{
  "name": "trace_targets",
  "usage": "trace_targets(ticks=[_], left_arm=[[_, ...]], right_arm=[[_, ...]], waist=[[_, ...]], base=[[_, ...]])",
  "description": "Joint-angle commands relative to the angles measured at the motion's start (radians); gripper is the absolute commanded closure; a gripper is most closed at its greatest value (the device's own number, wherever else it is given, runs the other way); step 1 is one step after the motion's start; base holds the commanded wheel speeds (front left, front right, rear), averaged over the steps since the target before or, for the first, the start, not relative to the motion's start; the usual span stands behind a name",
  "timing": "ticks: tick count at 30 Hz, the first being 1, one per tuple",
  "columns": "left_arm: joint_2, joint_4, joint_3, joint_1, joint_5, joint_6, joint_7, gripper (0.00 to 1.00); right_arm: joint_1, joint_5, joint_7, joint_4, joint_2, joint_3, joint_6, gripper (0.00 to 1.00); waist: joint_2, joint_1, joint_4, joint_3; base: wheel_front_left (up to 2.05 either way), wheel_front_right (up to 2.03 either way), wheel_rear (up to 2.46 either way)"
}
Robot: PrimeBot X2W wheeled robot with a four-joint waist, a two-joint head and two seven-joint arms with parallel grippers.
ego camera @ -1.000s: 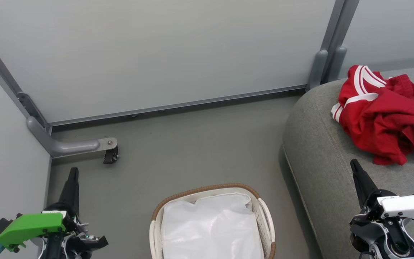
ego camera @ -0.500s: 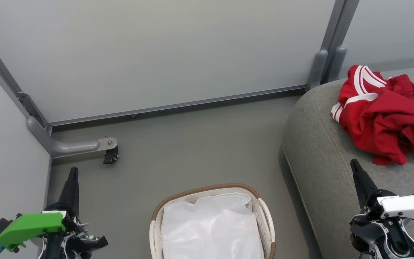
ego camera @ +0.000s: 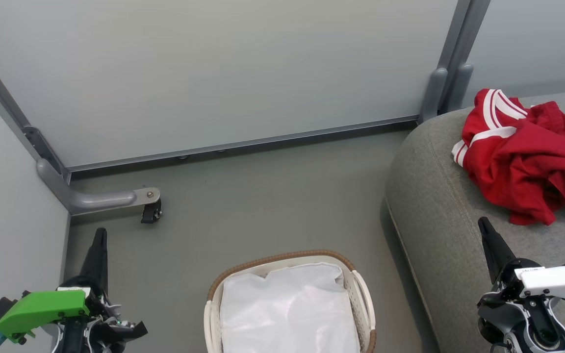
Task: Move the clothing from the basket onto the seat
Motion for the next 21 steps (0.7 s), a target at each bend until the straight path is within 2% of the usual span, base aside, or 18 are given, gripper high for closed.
trace_targets(ticks=[1, 21], left_arm=[[0.005, -0.002, 0.002, -0.009, 0.001, -0.003, 0.005, 1.0], [0.005, -0.002, 0.003, -0.009, 0.001, -0.003, 0.005, 1.0]], right_arm=[[0.01, 0.003, 0.001, -0.003, -0.006, -0.002, 0.0, 1.0], [0.01, 0.004, 0.001, -0.003, -0.006, -0.002, 0.0, 1.0]], waist=[[0.0, 0.0, 0.0, 0.0], [0.0, 0.0, 0.0, 0.0]], base=[[0.0, 0.0, 0.0], [0.0, 0.0, 0.0]])
